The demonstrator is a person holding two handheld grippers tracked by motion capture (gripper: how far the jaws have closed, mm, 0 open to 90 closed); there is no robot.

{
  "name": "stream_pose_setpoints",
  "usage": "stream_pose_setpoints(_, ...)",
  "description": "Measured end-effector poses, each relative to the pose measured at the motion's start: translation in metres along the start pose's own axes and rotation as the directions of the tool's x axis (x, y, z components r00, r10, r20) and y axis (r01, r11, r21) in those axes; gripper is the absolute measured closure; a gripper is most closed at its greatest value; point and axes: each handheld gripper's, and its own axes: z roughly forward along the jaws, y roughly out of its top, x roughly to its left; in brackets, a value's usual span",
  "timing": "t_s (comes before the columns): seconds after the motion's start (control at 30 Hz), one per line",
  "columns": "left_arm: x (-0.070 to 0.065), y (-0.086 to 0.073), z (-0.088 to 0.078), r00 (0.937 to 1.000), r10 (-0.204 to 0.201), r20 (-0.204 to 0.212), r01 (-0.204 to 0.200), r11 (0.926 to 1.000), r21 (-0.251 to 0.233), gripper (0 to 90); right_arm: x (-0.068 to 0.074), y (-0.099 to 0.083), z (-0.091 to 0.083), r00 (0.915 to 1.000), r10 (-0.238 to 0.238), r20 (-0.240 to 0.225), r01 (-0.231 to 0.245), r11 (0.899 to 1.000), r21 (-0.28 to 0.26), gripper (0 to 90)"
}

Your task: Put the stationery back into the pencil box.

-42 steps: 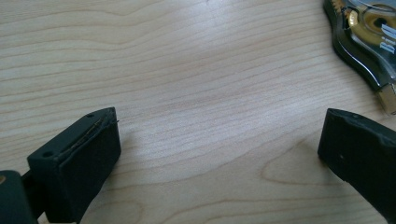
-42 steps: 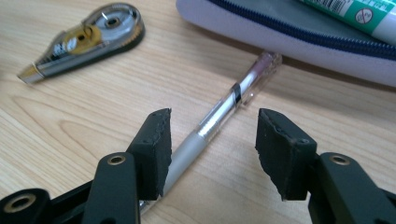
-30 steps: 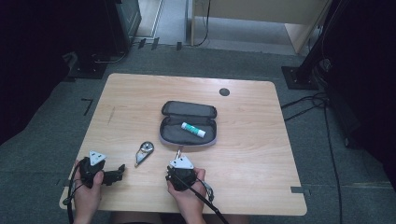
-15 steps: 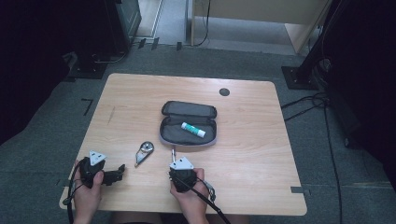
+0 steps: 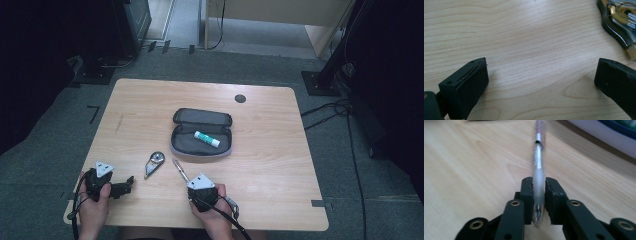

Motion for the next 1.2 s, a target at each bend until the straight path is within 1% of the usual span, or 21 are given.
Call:
stream_pose_setpoints(0.03,0.0,0.0,0.0,1.0,0.0,0.0,0.0,1.0,0.0,0.0,-0.001,-0.002,-0.001,0.9998,0.011,-0.014,-0.011,1.0,-0.009,80.2)
stream_pose_setpoints(0.07,0.0,0.0,0.0,1.0,0.002,0.0,-0.002,1.0,0.002,0.0,-0.004,-0.003,-0.001,0.9984,0.048,-0.031,-0.048,0.999,-0.014,80.9)
stream_pose_setpoints(0.1,0.0,0.0,0.0,1.0,0.002,0.0,-0.002,1.0,0.001,0.0,-0.007,-0.003,-0.002,0.9974,0.053,-0.048,-0.054,0.998,-0.013,81.2)
stream_pose_setpoints(0.13,0.0,0.0,0.0,1.0,0.0,0.0,0.0,1.0,0.0,0.0,-0.009,-0.002,-0.002,0.9969,0.056,-0.056,-0.056,0.998,-0.001,81.4)
stream_pose_setpoints(0.2,0.0,0.0,0.0,1.0,0.0,0.0,0.0,1.0,0.0,0.0,-0.012,-0.002,-0.002,0.9968,0.048,-0.064,-0.048,0.999,0.002,81.5)
stream_pose_setpoints(0.27,0.0,0.0,0.0,1.0,0.0,0.0,0.0,1.0,0.0,0.0,-0.013,-0.001,-0.004,0.9966,0.028,-0.078,-0.029,1.0,-0.008,81.6)
stream_pose_setpoints(0.37,0.0,0.0,0.0,1.0,-0.001,0.0,0.001,1.0,0.0,0.0,-0.018,0.002,-0.011,0.9973,-0.01,-0.073,0.009,1.0,-0.023,81.6)
stream_pose_setpoints(0.43,0.0,0.0,0.0,1.0,0.0,0.0,0.0,1.0,0.0,0.0,-0.024,0.005,-0.019,0.9962,-0.016,-0.085,0.013,0.999,-0.042,81.6)
stream_pose_setpoints(0.5,0.0,0.0,0.0,1.0,0.0,0.0,0.0,1.0,0.0,0.0,-0.03,0.008,-0.025,0.9967,-0.024,-0.078,0.02,0.998,-0.054,81.6)
stream_pose_setpoints(0.57,0.0,0.0,0.0,1.0,0.0,0.0,0.0,1.0,0.0,0.0,-0.036,0.012,-0.032,0.9958,-0.036,-0.084,0.03,0.997,-0.069,81.7)
stream_pose_setpoints(0.67,0.0,0.0,0.0,1.0,0.001,0.0,-0.001,1.0,0.002,0.0,-0.046,0.019,-0.042,0.9955,-0.038,-0.087,0.03,0.995,-0.091,81.6)
stream_pose_setpoints(0.73,0.0,0.0,0.0,1.0,0.0,0.0,0.0,1.0,0.0,0.0,-0.053,0.025,-0.047,0.9963,-0.052,-0.068,0.045,0.994,-0.1,81.6)
stream_pose_setpoints(0.77,0.0,0.0,0.0,1.0,0.002,0.0,-0.002,1.0,0.002,0.0,-0.056,0.028,-0.05,0.9964,-0.05,-0.068,0.043,0.994,-0.104,81.6)
stream_pose_setpoints(0.83,0.0,0.0,0.0,1.0,0.002,0.0,-0.002,1.0,0.002,0.0,-0.065,0.035,-0.054,0.9966,-0.062,-0.054,0.056,0.992,-0.115,81.6)
stream_pose_setpoints(0.87,0.0,0.0,0.0,1.0,0.0,0.0,0.0,1.0,0.0,0.0,-0.069,0.039,-0.054,0.9965,-0.068,-0.048,0.062,0.991,-0.121,81.6)
stream_pose_setpoints(0.93,0.0,0.0,0.0,1.0,0.0,0.0,0.0,1.0,0.0,0.0,-0.079,0.046,-0.053,0.9962,-0.071,-0.051,0.064,0.99,-0.125,81.5)
stream_pose_setpoints(1.03,0.0,0.0,0.0,1.0,-0.001,0.0,0.001,1.0,-0.001,0.0,-0.094,0.059,-0.045,0.9952,-0.081,-0.054,0.075,0.991,-0.112,81.5)
stream_pose_setpoints(1.07,0.0,0.0,0.0,1.0,0.0,0.0,0.0,1.0,0.0,0.0,-0.097,0.061,-0.043,0.995,-0.083,-0.056,0.077,0.992,-0.102,81.5)
stream_pose_setpoints(1.1,0.0,0.0,0.0,1.0,0.003,0.0,-0.003,1.0,0.003,0.0,-0.101,0.065,-0.04,0.994,-0.097,-0.051,0.092,0.991,-0.098,81.4)
stream_pose_setpoints(1.17,0.0,0.0,0.0,1.0,0.0,0.0,0.0,1.0,0.0,0.0,-0.107,0.073,-0.033,0.9928,-0.107,-0.054,0.102,0.991,-0.081,81.4)
stream_pose_setpoints(1.2,0.0,0.0,0.0,1.0,0.001,-0.001,-0.001,1.0,0.0,0.0,-0.11,0.077,-0.029,0.9917,-0.119,-0.049,0.115,0.991,-0.069,81.4)
